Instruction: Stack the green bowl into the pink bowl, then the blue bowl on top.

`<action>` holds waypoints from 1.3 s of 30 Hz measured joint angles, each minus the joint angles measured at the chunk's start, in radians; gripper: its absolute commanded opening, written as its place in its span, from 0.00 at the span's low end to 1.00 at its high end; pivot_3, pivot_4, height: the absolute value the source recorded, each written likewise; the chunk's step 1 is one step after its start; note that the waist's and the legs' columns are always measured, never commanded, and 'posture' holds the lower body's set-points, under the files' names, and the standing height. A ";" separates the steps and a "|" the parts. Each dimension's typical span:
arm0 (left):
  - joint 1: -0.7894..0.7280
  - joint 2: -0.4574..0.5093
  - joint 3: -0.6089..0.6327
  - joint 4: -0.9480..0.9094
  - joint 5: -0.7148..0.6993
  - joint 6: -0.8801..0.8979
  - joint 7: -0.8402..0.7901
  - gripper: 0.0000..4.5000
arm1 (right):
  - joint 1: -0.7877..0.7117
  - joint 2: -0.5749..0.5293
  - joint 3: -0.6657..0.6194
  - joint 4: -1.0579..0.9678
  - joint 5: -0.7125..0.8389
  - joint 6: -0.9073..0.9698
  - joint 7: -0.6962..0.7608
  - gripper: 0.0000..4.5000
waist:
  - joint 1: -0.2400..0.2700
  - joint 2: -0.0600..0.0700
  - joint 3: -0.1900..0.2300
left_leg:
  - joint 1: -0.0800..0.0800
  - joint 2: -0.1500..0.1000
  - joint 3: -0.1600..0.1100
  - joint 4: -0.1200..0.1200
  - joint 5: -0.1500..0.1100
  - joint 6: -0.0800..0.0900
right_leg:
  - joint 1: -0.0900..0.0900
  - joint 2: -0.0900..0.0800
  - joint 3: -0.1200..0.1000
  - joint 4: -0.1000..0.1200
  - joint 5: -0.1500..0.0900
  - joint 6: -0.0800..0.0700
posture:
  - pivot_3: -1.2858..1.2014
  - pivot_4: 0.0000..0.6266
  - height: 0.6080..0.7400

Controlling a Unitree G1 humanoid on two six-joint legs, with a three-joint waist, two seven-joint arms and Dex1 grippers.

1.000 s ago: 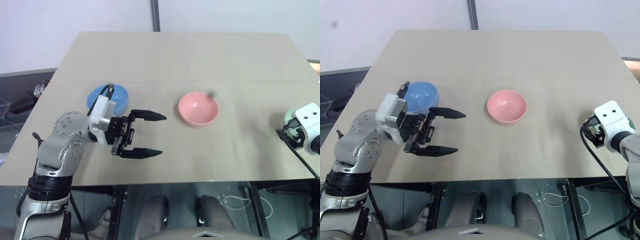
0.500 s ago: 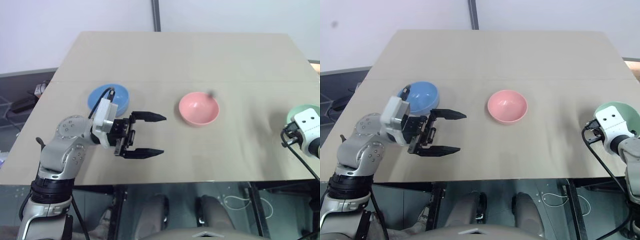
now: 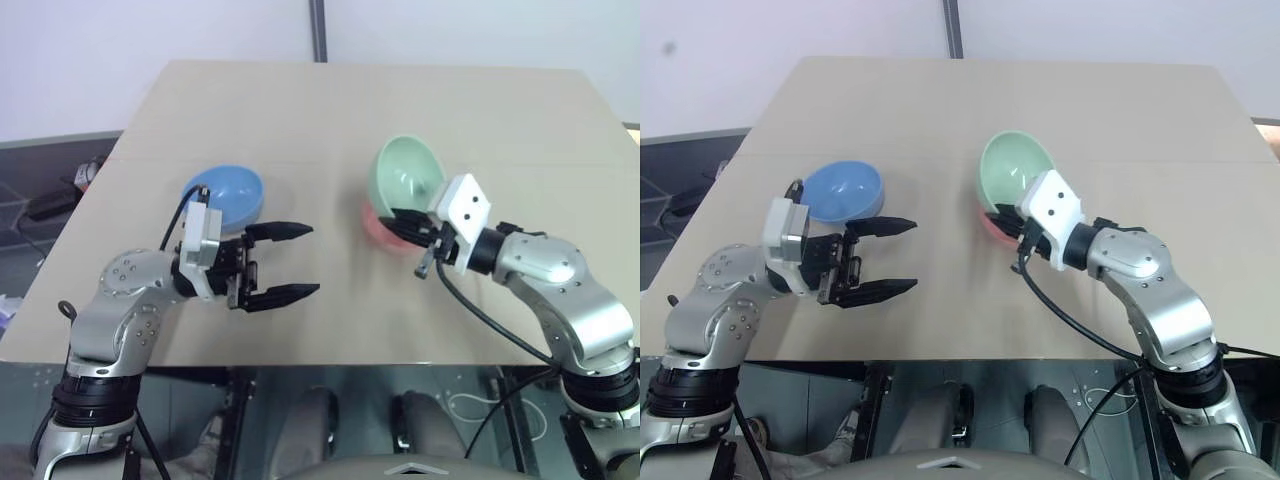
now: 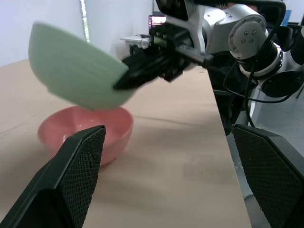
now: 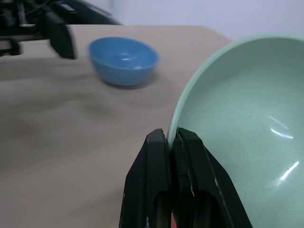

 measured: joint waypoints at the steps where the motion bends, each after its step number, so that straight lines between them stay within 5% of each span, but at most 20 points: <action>1: 0.005 0.000 0.003 -0.009 0.000 0.000 0.007 1.00 | -0.008 -0.008 0.020 0.038 -0.019 -0.016 0.001 0.35 | -0.001 0.000 0.000 | 0.000 0.000 0.001 0.000 0.000 0.000 | 0.000 0.000 0.000 0.000 0.000 0.000 | 0.52 0.24 1.00; 6: 0.045 0.002 0.035 -0.048 0.000 0.001 0.048 1.00 | -0.015 -0.038 0.046 0.132 -0.070 -0.069 0.001 0.83 | -0.006 0.000 0.000 | 0.000 0.001 0.000 0.000 0.000 0.000 | -0.001 0.001 0.000 0.001 0.000 0.000 | 0.52 0.24 1.00; 17: 0.042 0.001 0.107 0.009 0.060 -0.035 0.187 1.00 | 0.099 -0.005 -0.185 0.063 0.261 -0.199 0.186 0.83 | -0.007 0.000 0.000 | 0.001 0.001 0.000 0.000 -0.002 0.004 | 0.000 0.000 0.000 0.003 0.000 0.000 | 0.52 0.24 1.00; 26: 0.020 0.106 0.122 0.079 0.483 -0.080 0.531 1.00 | 0.230 -0.088 -0.333 0.064 0.407 -0.271 0.307 0.83 | -0.014 0.000 0.000 | 0.002 0.001 0.001 0.000 -0.003 0.004 | 0.000 -0.001 0.002 0.004 0.000 0.000 | 0.52 0.24 1.00; 30: 0.016 0.255 0.017 0.062 0.654 -0.029 0.532 1.00 | 0.231 -0.083 -0.331 0.064 0.413 -0.304 0.293 0.83 | -0.010 0.000 0.001 | 0.002 0.001 0.000 0.000 -0.002 0.004 | 0.000 0.000 0.000 0.005 0.000 0.000 | 0.52 0.24 1.00; 35: 0.000 0.291 -0.122 0.063 0.800 0.013 0.523 1.00 | 0.230 -0.076 -0.312 0.065 0.396 -0.337 0.272 0.83 | -0.009 0.000 0.001 | 0.002 0.000 0.001 0.000 -0.003 0.004 | -0.001 -0.001 0.001 0.005 0.000 0.000 | 0.52 0.24 1.00; 39: -0.029 0.285 -0.172 0.105 0.866 0.039 0.529 0.57 | 0.229 -0.076 -0.304 0.070 0.366 -0.364 0.253 0.84 | -0.009 0.000 0.001 | 0.001 0.001 0.001 0.000 -0.002 0.004 | -0.002 0.000 0.001 0.006 0.000 0.000 | 0.52 0.24 1.00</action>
